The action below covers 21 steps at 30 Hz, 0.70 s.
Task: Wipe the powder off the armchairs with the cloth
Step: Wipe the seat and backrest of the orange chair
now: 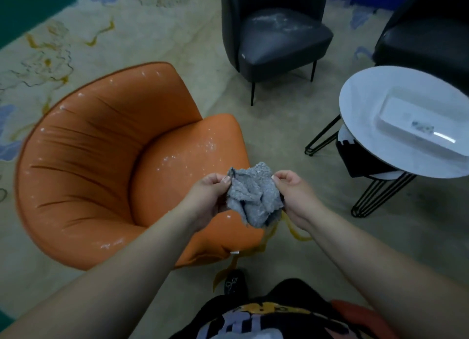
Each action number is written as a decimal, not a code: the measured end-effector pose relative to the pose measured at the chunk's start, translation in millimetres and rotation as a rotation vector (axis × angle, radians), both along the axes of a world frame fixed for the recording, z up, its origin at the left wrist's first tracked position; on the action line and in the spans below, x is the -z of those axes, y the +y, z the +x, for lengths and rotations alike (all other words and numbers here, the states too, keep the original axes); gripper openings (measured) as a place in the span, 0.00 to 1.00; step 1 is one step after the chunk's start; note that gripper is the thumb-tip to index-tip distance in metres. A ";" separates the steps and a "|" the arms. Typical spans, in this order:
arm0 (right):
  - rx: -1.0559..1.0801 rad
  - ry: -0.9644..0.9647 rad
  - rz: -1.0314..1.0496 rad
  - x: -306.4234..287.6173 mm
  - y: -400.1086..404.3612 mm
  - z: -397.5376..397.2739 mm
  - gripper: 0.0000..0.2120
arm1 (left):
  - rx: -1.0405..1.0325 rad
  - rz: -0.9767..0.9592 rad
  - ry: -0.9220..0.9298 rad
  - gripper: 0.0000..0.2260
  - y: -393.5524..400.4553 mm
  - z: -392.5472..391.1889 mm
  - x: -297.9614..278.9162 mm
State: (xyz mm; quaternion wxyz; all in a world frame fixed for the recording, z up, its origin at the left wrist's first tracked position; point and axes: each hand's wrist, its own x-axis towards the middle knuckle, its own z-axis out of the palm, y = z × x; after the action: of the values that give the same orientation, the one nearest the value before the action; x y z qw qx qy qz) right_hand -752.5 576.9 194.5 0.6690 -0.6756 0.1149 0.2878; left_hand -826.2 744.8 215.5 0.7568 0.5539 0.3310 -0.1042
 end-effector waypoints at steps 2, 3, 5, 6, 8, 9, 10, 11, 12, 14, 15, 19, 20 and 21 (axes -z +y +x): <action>-0.034 0.042 0.091 -0.3 11.5 9.9 0.02 | -0.020 0.091 0.007 0.09 11.3 12.3 0.4; -0.071 0.065 0.138 0.8 16.2 14.6 0.04 | -0.036 0.119 0.012 0.09 15.5 17.4 0.4; -0.186 0.067 0.125 4.4 24.9 25.3 0.15 | -0.073 0.128 0.043 0.09 20.5 27.5 0.7; -0.249 0.034 0.084 4.5 30.0 31.5 0.20 | -0.102 0.118 0.060 0.10 21.1 32.8 0.8; -0.327 -0.023 0.030 5.1 40.6 47.1 0.19 | -0.131 0.144 0.088 0.12 19.2 45.3 -0.2; -0.356 -0.027 0.031 6.9 44.6 56.6 0.17 | -0.108 0.213 0.108 0.15 18.2 52.6 0.1; -0.390 -0.015 0.049 7.6 48.1 65.8 0.15 | -0.075 0.286 0.122 0.18 16.9 59.7 0.8; -0.438 -0.006 0.073 8.5 50.7 76.3 0.13 | -0.053 0.332 0.121 0.21 16.5 66.5 1.9; -0.483 0.008 0.099 9.3 53.0 87.5 0.13 | -0.053 0.339 0.110 0.24 16.4 73.9 3.0; -0.547 0.032 0.126 9.3 54.5 113.4 0.12 | -0.102 0.278 0.101 0.24 17.5 86.8 3.7; -0.567 0.041 0.122 10.8 53.9 128.5 0.11 | -0.131 0.234 0.105 0.22 17.9 92.7 2.6; -0.704 0.101 0.111 12.2 51.1 186.1 0.14 | -0.261 0.041 0.057 0.19 9.5 109.3 3.8; -0.750 0.096 0.100 11.9 52.0 196.2 0.15 | -0.311 0.008 0.037 0.18 4.9 113.3 4.2; -0.790 0.078 0.087 11.5 54.0 205.1 0.16 | -0.364 -0.009 0.025 0.18 0.1 117.4 2.7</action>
State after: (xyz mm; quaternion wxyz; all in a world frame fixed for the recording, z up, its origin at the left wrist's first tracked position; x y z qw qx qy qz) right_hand -547.4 630.9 183.0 0.5301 -0.6272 -0.1406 0.5530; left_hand -708.9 744.9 212.8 0.7615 0.4800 0.4348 0.0260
